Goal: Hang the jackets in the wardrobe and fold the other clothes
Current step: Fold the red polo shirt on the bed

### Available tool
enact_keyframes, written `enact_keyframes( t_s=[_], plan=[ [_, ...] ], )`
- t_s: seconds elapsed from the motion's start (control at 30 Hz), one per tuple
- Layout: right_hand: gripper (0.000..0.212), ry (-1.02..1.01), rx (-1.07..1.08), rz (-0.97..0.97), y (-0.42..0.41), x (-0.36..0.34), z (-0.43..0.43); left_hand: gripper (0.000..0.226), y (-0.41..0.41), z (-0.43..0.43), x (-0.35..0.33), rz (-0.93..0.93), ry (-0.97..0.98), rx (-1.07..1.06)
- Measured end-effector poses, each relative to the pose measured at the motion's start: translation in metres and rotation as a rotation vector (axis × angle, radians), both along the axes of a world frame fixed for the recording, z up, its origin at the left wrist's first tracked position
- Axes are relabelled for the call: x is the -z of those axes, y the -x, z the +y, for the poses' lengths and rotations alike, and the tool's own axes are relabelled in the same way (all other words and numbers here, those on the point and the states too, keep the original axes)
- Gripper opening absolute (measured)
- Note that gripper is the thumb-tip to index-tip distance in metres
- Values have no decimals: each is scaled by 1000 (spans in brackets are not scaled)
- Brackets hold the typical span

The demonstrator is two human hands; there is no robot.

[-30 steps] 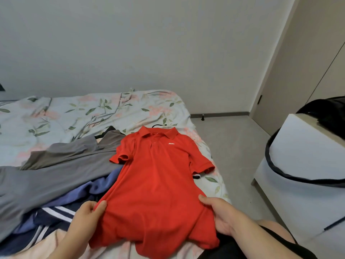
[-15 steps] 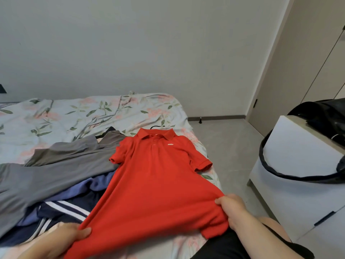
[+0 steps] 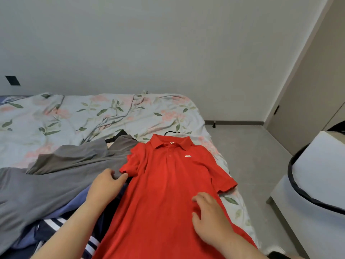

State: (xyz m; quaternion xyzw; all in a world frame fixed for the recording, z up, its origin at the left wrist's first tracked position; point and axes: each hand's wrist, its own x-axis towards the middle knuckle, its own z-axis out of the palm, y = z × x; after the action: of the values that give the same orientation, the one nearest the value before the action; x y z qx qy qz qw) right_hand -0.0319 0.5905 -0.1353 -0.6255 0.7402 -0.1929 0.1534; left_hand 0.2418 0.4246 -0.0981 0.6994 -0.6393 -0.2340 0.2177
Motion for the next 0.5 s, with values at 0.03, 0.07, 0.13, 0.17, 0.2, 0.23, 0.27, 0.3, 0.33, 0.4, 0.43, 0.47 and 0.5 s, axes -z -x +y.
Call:
enact_keyframes(
  t_s=[0.03, 0.07, 0.13, 0.17, 0.2, 0.23, 0.27, 0.3, 0.33, 0.4, 0.43, 0.47, 0.5],
  plan=[
    [43, -3, -46, -2, -8, 0, -15, 49, 4, -11, -4, -6, 10, -10],
    [46, -8, -88, 1, -17, 1, -30, 52, 6, -23, -9, 8, 16, -9],
    [52, -10, -152, 18, -34, -1, -63, 63, 10, -42, -18, 31, 0, 13],
    [54, -5, -168, 24, -42, -2, -80, 68, 14, -50, -21, 44, -19, 29],
    [55, 7, -174, 23, -48, -4, -97, 69, 19, -58, -23, 85, -76, 50],
    [56, 23, -173, 17, -55, -5, -113, 60, 25, -66, -21, 183, -174, 66],
    [58, 33, -167, 12, -60, -7, -130, 45, 31, -73, -15, 300, -292, 88],
    [59, 32, -160, 10, -64, -9, -146, 28, 35, -78, -9, 404, -393, 103],
    [62, 17, -160, 19, -68, -9, -160, 16, 37, -81, -3, 479, -469, 93],
    [66, -49, -187, 81, -71, -5, -181, 13, 33, -86, 6, 663, -569, -30],
    [67, -94, -208, 116, -72, 1, -186, 17, 30, -88, 8, 792, -620, -111],
    [67, -134, -227, 143, -72, 8, -188, 22, 27, -90, 11, 912, -643, -175],
    [66, -158, -242, 164, -72, 16, -187, 26, 25, -94, 15, 975, -613, -222]
  ],
)
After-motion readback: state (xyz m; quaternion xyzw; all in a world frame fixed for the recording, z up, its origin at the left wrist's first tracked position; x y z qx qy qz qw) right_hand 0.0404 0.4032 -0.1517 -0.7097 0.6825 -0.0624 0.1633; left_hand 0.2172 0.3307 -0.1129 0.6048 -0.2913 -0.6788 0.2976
